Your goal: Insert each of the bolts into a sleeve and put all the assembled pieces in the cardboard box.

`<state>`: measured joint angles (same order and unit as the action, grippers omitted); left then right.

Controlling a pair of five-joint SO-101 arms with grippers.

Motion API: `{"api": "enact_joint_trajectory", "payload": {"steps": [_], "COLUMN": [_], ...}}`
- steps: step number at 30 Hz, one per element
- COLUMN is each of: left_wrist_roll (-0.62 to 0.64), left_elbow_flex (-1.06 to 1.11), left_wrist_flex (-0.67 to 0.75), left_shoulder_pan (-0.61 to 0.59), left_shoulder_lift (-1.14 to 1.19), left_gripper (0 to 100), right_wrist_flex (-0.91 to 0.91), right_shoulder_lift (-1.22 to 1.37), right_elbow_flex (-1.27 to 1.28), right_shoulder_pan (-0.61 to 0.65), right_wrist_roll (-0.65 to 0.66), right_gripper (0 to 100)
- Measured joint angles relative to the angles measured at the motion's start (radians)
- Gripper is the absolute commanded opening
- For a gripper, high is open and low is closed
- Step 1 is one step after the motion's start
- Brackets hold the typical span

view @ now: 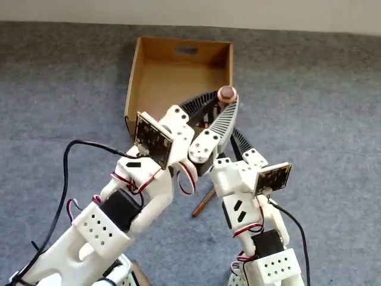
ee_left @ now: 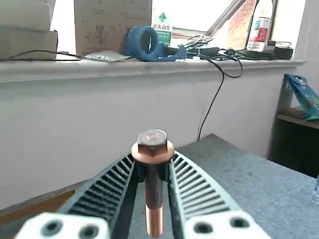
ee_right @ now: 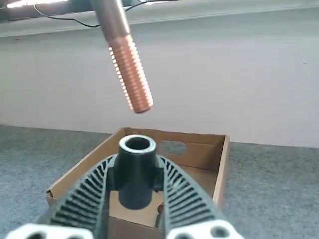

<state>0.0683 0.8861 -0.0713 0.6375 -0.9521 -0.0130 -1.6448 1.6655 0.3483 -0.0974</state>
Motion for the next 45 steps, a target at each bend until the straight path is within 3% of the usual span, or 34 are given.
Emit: {"api": "enact_joint_trajectory", "payload": {"steps": [5, 13, 36, 45], "left_wrist_roll": [0.000, -0.003, 0.000, 0.000], "left_elbow_flex": [0.000, -0.114, -0.132, -0.437], "left_wrist_flex": [-0.014, -0.180, -0.253, -0.621], "left_shoulder_pan": [-0.020, -0.014, -0.044, -0.049], "left_shoulder_lift": [0.084, 0.135, 0.158, 0.362], "left_gripper": [1, 1, 1, 1], "right_wrist_flex": [-0.002, -0.002, -0.002, -0.002], "right_shoulder_lift": [0.002, 0.003, 0.002, 0.002], "right_elbow_flex": [0.000, 0.000, 0.000, 0.000], "right_shoulder_pan": [0.000, 0.000, 0.000, 0.002], "right_wrist_roll": [0.000, 0.000, 0.000, 0.000], "right_gripper": [0.6, 0.6, 0.6, 0.6]}}
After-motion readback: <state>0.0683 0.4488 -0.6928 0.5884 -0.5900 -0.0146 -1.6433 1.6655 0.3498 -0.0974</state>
